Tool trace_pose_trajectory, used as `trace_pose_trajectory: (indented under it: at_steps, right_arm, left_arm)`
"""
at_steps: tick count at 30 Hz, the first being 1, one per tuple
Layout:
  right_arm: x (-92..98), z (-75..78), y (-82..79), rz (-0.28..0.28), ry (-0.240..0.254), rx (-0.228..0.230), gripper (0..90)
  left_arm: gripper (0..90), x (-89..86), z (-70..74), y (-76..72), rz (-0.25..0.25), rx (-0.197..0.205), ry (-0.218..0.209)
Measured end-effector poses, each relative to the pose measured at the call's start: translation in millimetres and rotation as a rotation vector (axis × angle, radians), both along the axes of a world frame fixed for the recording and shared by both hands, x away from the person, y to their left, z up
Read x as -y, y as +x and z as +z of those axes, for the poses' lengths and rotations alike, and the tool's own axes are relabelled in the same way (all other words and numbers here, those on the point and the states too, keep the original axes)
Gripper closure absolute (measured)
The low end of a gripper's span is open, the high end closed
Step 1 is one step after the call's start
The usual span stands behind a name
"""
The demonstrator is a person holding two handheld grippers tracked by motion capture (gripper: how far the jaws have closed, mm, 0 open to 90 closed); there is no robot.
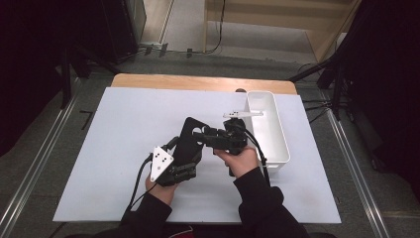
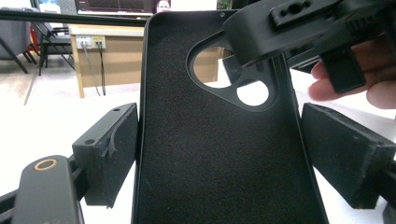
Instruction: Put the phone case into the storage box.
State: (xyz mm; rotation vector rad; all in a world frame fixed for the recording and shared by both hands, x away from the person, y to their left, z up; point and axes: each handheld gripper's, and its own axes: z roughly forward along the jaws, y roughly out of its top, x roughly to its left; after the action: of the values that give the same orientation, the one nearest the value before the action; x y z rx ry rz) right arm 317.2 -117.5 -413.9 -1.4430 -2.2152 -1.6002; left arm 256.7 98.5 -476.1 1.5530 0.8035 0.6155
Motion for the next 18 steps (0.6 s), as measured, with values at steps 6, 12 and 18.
trace_pose_trajectory:
  at_steps: [6,12,18]
  right_arm:
    - [-0.2,-2.8,3.0,-0.003,0.007,-0.054,64.4]
    - [1.2,-0.6,2.7,-0.017,0.038,-0.109,69.9]
    - [0.9,0.0,1.7,-0.017,0.072,-0.123,73.9]
  left_arm:
    - [13.5,2.0,-1.0,-1.5,-0.005,0.008,0.005]
    - [13.4,2.4,-0.8,-1.9,-0.002,0.009,0.012]
    - [13.3,2.9,-0.6,-1.9,0.002,0.011,0.029]
